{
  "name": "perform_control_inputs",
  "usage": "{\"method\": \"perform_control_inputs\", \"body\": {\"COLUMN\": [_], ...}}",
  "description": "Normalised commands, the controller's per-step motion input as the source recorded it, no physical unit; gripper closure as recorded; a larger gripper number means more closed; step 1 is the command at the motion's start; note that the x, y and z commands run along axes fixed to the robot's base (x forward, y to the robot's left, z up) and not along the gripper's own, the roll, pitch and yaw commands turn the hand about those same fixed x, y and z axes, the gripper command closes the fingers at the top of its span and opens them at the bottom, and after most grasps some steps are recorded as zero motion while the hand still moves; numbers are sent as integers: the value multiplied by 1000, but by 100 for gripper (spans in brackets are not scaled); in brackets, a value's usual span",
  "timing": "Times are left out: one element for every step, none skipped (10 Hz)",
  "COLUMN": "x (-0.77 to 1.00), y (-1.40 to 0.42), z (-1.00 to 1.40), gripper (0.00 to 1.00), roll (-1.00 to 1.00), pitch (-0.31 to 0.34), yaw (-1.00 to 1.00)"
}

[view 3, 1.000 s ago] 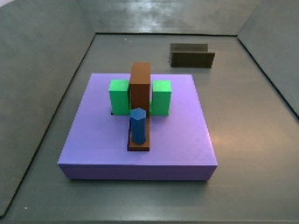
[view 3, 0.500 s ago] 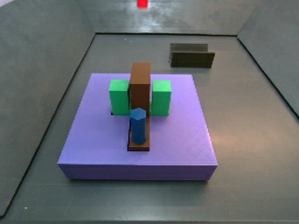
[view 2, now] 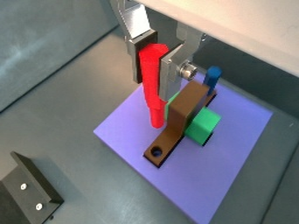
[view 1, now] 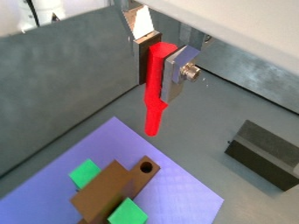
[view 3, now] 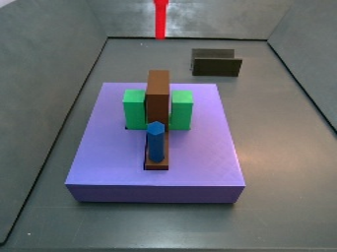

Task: Pick up the red object. Move up. Move to above the board. Insert the red object.
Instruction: Insert the red object.

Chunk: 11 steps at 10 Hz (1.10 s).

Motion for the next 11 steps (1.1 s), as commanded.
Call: {"method": "perform_control_inputs", "body": {"x": [66,49,54,20,0,0,0,0,23,0,0], "y": [31,46,46,14,9,0,0,0,0,0,69], "z": [-640,-566,-486,-366,-174,-166,-189,-226,-303,-329,-303], "gripper": [100,100,100,100,100,100,100,100,100,100,100], "roll": [309,273,227,151,60,56,51,26,0,-144,-253], "pitch": [-94,-43,0,0,0,0,0,0,-23,-66,-130], "yaw": [0,-34,-69,-71,-51,-29,-31,-29,-57,-111,-166]}}
